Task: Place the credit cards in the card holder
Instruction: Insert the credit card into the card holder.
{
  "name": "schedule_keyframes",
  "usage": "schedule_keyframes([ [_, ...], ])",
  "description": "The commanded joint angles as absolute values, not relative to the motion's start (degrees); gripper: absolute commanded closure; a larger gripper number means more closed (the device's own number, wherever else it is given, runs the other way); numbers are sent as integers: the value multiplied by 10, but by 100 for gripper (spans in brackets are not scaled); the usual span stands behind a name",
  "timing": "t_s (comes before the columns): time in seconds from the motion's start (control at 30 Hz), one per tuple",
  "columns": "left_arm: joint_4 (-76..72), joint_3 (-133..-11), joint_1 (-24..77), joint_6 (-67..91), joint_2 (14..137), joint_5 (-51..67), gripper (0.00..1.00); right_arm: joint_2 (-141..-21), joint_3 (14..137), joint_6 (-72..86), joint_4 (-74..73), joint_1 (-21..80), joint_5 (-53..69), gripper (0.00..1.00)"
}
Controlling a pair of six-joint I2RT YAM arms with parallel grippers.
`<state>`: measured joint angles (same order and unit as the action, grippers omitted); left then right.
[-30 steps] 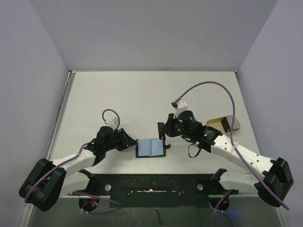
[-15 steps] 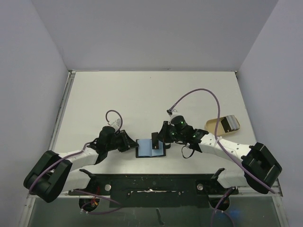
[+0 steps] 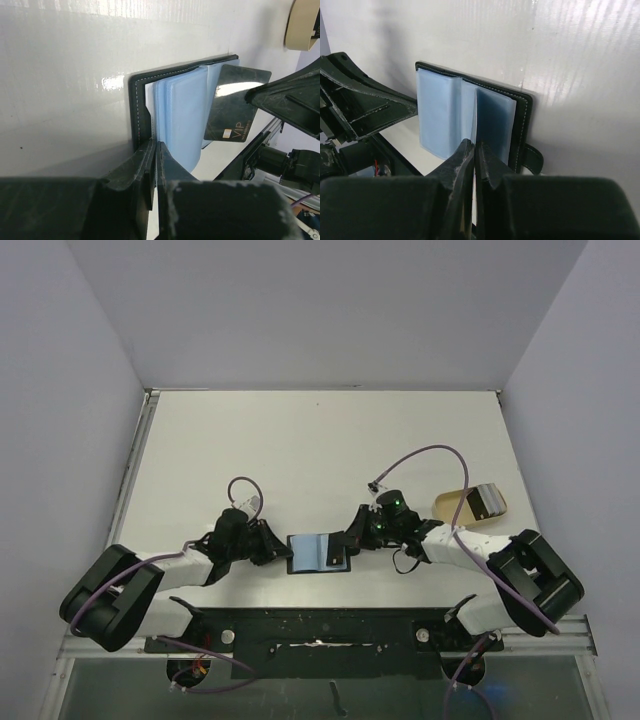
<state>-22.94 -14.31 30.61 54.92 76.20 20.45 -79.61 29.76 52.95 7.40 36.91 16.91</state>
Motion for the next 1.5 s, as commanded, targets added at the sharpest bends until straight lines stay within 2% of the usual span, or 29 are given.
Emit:
schedule_keyframes([
  [0.0,-230,-152,311,534,759,186,96,-799,292,538,138,348,222,100],
  [0.63,-226,-140,316,540,753,173,96,-865,286,574,230,351,281,99],
  [1.0,-225,-138,318,541,751,171,96,-927,301,555,247,350,310,95],
  [1.47,-200,-139,318,532,728,159,96,-939,300,578,296,348,329,97],
])
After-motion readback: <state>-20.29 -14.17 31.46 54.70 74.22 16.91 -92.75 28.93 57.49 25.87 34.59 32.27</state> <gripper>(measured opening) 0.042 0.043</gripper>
